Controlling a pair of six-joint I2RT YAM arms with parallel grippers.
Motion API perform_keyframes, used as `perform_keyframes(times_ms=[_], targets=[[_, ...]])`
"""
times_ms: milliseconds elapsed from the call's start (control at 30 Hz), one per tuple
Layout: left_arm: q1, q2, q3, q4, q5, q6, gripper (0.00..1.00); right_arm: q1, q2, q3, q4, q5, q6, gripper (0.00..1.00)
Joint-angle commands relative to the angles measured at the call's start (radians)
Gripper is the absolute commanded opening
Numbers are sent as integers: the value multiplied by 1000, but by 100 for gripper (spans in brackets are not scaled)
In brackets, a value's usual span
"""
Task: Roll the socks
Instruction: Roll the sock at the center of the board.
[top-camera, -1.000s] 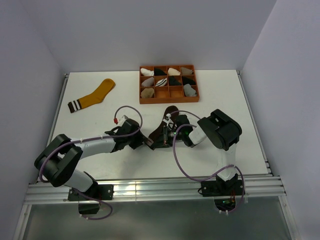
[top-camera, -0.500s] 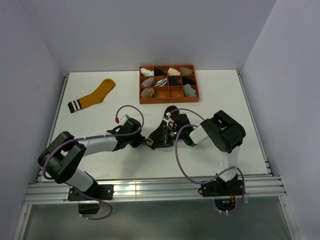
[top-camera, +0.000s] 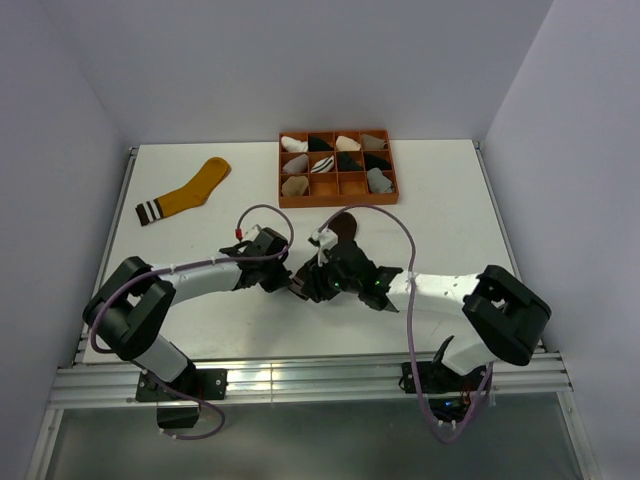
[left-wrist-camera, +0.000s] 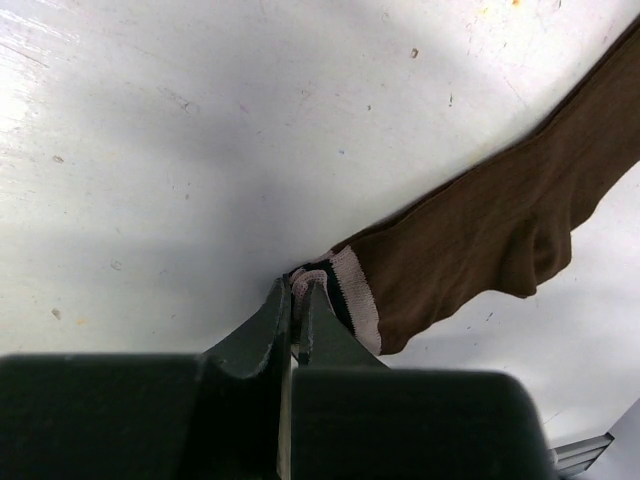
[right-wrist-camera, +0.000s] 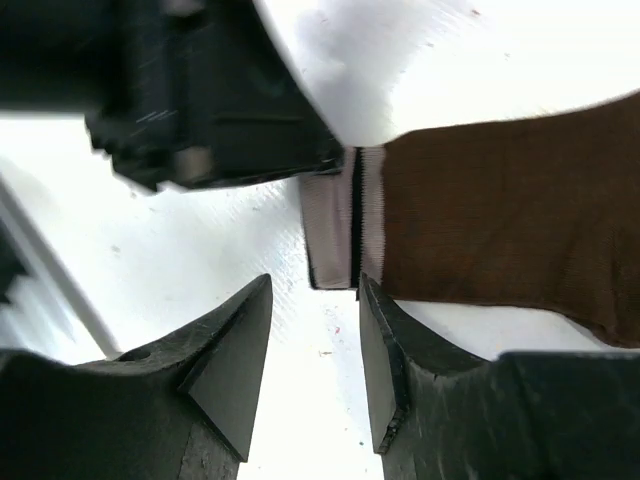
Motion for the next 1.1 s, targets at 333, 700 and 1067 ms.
perform_keyframes(times_ms=[333,700,1067], targets=[[-2,35,63,-70,23,39,0,224,92,116,-26,387,-220,45],[-3,32,61,-76,26,45,0,239,190,140,-52,405,-206,44],[-3,45,68,-76,38,45,0,250,210,140,-64,428,-198,43]])
